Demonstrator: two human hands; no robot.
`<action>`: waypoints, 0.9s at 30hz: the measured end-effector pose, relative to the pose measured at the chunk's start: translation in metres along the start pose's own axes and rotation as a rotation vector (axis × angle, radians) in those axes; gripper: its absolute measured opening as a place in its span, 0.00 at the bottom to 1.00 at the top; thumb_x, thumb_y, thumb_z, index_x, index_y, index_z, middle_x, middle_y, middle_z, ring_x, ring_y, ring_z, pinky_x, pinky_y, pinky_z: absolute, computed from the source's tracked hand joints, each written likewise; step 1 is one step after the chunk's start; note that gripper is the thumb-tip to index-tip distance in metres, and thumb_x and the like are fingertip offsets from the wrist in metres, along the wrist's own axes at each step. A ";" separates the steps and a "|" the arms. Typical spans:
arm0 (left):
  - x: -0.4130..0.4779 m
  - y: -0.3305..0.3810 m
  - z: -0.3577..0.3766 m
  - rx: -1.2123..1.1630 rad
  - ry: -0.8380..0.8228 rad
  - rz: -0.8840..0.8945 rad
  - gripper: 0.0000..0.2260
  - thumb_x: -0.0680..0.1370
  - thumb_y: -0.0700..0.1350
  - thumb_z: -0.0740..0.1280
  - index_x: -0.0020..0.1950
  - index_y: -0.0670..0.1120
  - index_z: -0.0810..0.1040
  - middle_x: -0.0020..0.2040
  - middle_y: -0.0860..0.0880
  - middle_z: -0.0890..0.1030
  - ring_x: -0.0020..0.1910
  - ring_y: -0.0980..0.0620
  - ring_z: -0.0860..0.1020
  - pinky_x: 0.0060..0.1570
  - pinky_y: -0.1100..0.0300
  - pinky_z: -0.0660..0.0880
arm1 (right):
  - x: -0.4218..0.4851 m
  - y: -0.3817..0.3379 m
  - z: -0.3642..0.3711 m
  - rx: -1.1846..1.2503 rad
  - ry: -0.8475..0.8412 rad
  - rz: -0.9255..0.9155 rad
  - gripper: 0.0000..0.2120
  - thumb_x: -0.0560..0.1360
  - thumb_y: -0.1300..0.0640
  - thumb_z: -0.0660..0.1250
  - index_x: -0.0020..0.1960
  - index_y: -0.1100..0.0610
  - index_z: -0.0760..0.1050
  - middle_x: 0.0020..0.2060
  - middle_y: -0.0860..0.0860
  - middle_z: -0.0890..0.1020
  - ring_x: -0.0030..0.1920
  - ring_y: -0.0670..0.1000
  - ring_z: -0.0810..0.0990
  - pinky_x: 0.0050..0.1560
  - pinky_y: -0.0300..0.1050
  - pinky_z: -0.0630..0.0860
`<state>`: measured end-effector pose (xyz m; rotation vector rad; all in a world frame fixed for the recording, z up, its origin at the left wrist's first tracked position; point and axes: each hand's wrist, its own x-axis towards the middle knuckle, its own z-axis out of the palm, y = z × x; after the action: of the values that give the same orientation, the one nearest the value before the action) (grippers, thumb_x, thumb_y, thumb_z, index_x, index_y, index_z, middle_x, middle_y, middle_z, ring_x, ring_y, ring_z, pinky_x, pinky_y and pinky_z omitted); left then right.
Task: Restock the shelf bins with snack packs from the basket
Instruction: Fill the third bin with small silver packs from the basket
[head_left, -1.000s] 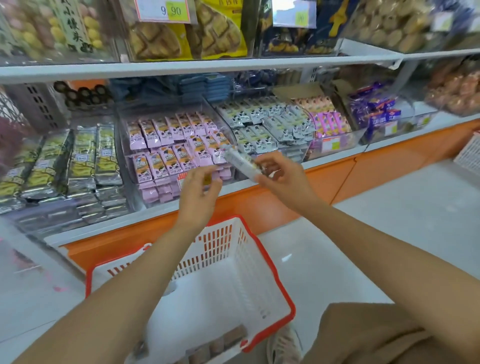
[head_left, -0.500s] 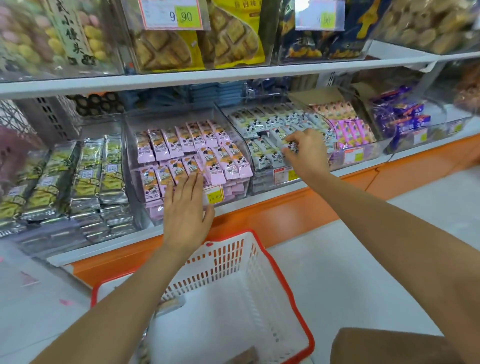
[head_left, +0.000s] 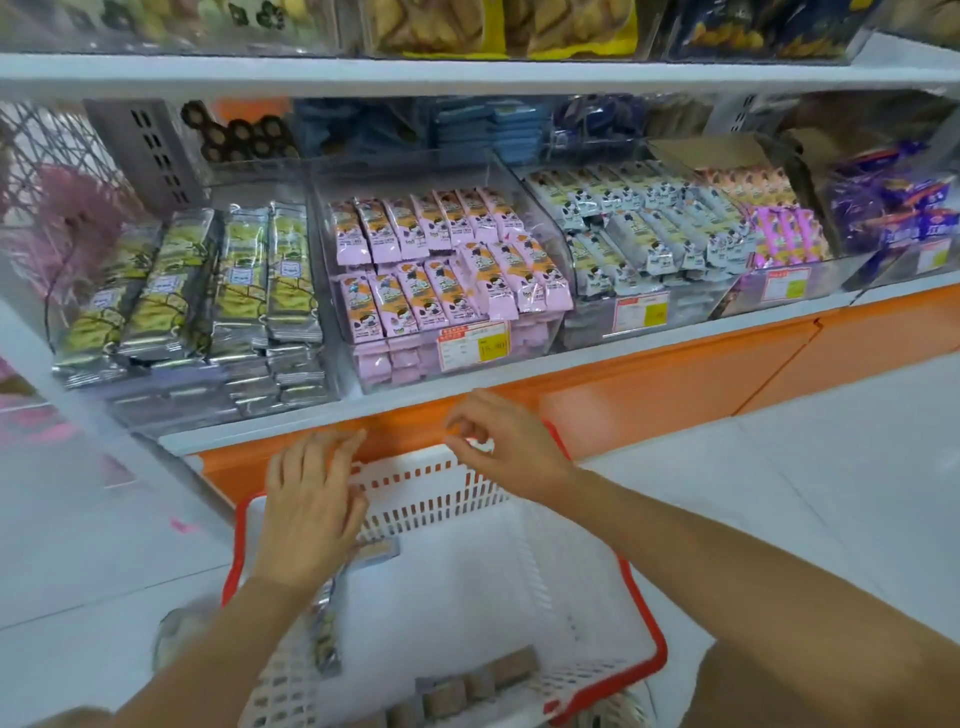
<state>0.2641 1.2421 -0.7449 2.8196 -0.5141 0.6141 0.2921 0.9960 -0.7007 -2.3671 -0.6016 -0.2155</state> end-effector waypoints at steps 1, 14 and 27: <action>-0.010 -0.011 0.005 0.003 -0.060 -0.049 0.24 0.74 0.47 0.56 0.68 0.40 0.74 0.62 0.39 0.72 0.61 0.38 0.69 0.60 0.44 0.64 | -0.005 0.002 0.021 0.021 -0.053 0.035 0.06 0.76 0.54 0.68 0.52 0.53 0.78 0.41 0.42 0.73 0.37 0.39 0.72 0.38 0.37 0.70; -0.107 -0.093 0.065 -0.069 -0.303 -0.307 0.31 0.77 0.42 0.63 0.78 0.36 0.57 0.79 0.40 0.58 0.78 0.42 0.58 0.73 0.45 0.61 | -0.036 0.023 0.231 0.039 -0.529 0.425 0.18 0.78 0.50 0.66 0.66 0.54 0.72 0.59 0.51 0.78 0.51 0.51 0.79 0.55 0.46 0.76; -0.106 -0.091 0.066 -0.150 -0.300 -0.393 0.28 0.81 0.46 0.55 0.80 0.39 0.54 0.81 0.44 0.53 0.80 0.48 0.50 0.77 0.53 0.48 | -0.004 0.009 0.328 0.366 -0.239 0.898 0.12 0.76 0.55 0.69 0.59 0.55 0.76 0.51 0.50 0.81 0.51 0.50 0.80 0.51 0.43 0.77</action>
<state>0.2320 1.3386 -0.8619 2.7639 -0.0391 0.0744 0.2907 1.2022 -0.9558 -2.0806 0.3316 0.5344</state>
